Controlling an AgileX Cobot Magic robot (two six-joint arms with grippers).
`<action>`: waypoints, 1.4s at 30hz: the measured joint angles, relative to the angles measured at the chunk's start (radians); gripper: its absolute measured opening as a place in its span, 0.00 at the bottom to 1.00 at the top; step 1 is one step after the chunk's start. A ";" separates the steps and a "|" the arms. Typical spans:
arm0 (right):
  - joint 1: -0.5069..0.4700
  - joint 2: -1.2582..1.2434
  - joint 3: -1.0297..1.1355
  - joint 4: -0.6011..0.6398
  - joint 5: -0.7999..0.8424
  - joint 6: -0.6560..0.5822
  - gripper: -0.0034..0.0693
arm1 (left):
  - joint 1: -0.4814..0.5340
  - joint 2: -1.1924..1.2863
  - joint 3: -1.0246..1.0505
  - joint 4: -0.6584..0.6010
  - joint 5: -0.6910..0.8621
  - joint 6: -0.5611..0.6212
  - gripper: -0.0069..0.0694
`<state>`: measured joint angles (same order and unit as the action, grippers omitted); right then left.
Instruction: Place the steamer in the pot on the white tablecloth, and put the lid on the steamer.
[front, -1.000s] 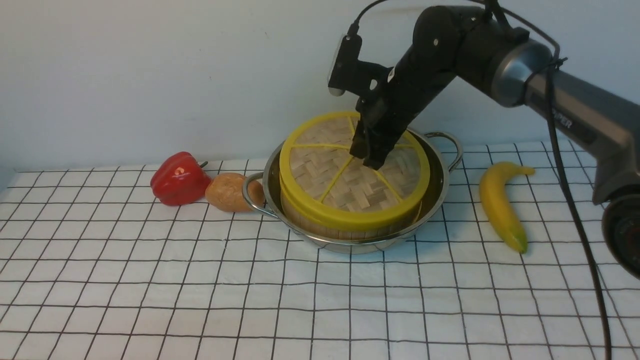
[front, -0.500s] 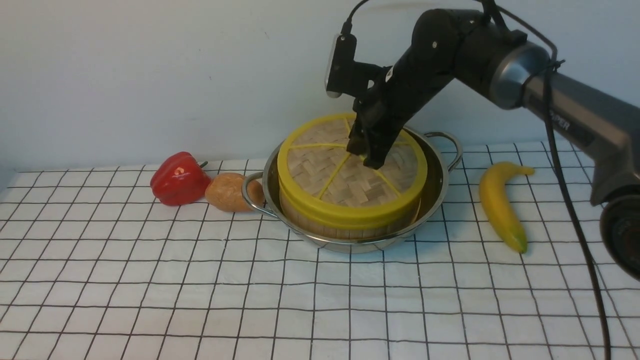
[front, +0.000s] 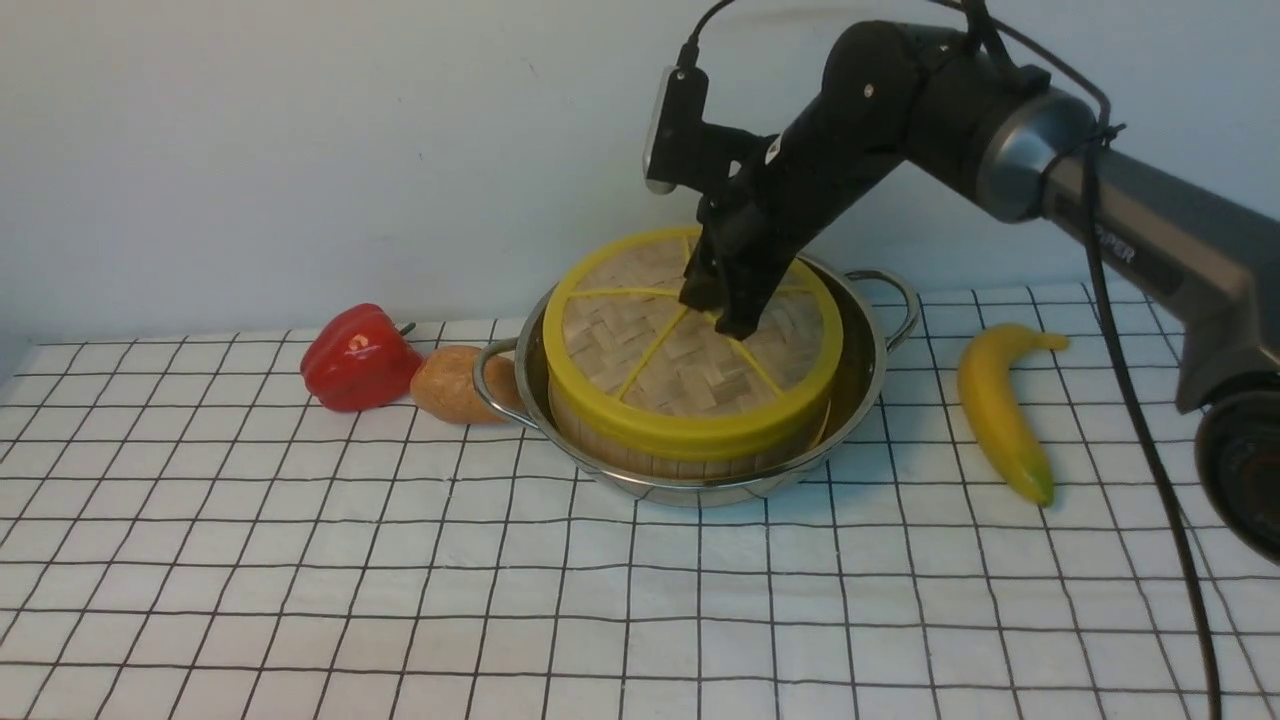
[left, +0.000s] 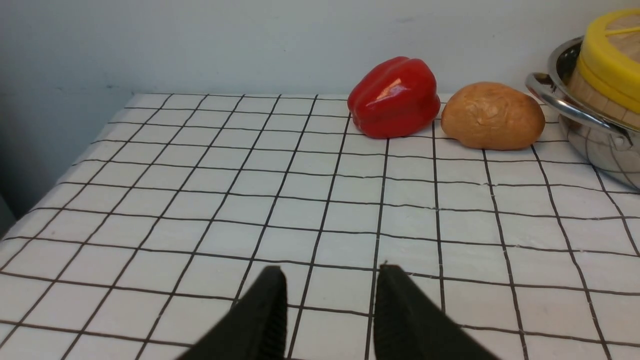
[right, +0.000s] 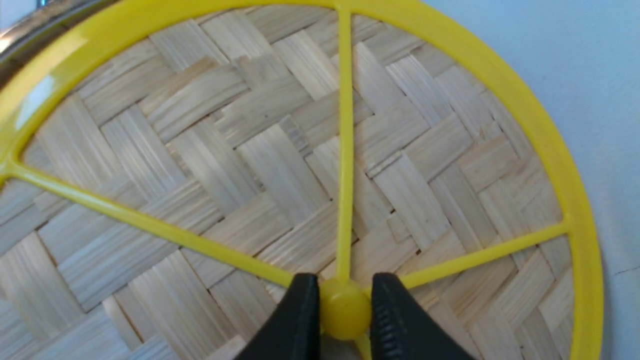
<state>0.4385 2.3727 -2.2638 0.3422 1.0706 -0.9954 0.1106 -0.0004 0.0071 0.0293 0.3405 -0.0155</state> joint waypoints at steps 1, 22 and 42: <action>0.000 0.004 0.000 0.000 -0.002 0.001 0.25 | 0.000 0.000 0.000 0.000 0.000 0.000 0.41; -0.001 -0.128 -0.003 -0.131 -0.019 0.103 0.92 | 0.000 0.000 0.000 0.000 0.000 0.000 0.41; -0.001 -0.543 -0.003 -0.342 -0.005 0.873 0.03 | 0.000 0.000 0.000 0.000 0.000 0.000 0.41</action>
<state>0.4376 1.8295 -2.2672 0.0000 1.0653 -0.1226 0.1106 -0.0004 0.0071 0.0293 0.3405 -0.0155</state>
